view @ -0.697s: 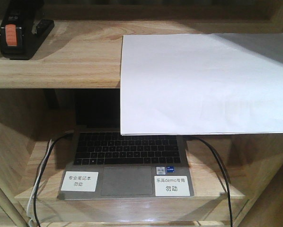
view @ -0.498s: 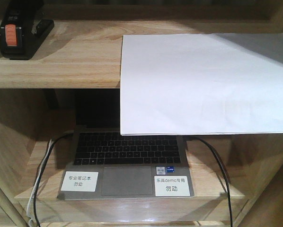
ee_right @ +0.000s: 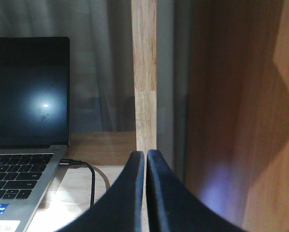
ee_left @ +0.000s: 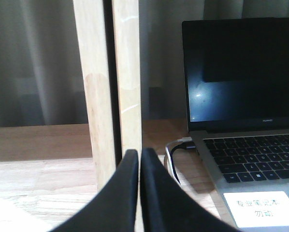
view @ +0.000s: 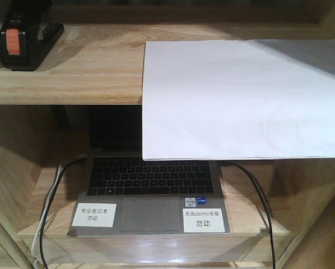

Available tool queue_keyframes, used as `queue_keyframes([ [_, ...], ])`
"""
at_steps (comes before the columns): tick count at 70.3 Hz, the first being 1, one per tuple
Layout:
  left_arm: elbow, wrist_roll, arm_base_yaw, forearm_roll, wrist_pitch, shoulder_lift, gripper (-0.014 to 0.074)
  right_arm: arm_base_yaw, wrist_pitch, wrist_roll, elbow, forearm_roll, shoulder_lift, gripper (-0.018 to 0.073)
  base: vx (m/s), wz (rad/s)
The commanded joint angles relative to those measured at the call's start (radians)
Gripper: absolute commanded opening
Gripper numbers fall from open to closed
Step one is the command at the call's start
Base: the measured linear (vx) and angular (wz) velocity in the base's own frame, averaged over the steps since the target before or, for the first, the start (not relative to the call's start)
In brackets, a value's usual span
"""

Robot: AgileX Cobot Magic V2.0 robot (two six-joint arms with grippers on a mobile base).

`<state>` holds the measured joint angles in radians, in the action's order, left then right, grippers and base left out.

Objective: Grab stapler and paper to desk for stapling

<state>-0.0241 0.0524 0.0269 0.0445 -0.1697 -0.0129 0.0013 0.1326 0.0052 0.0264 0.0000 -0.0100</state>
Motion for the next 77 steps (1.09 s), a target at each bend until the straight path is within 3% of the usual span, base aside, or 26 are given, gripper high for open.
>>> queue_keyframes([
  [1, -0.01, -0.009, -0.001, 0.009, 0.07, -0.015, -0.0006, -0.002, -0.071, -0.005, 0.006, -0.006, -0.01, -0.0006, 0.0, 0.0],
  [62, -0.01, -0.009, -0.001, 0.009, 0.071, -0.015, -0.0006, -0.002, -0.08, -0.005, 0.006, -0.009, -0.01, -0.0006, 0.0, 0.0],
  [77, -0.01, -0.009, -0.001, 0.011, 0.099, -0.015, -0.0006, -0.002, -0.164, -0.005, 0.006, -0.009, -0.01, -0.0006, 0.0, 0.0],
])
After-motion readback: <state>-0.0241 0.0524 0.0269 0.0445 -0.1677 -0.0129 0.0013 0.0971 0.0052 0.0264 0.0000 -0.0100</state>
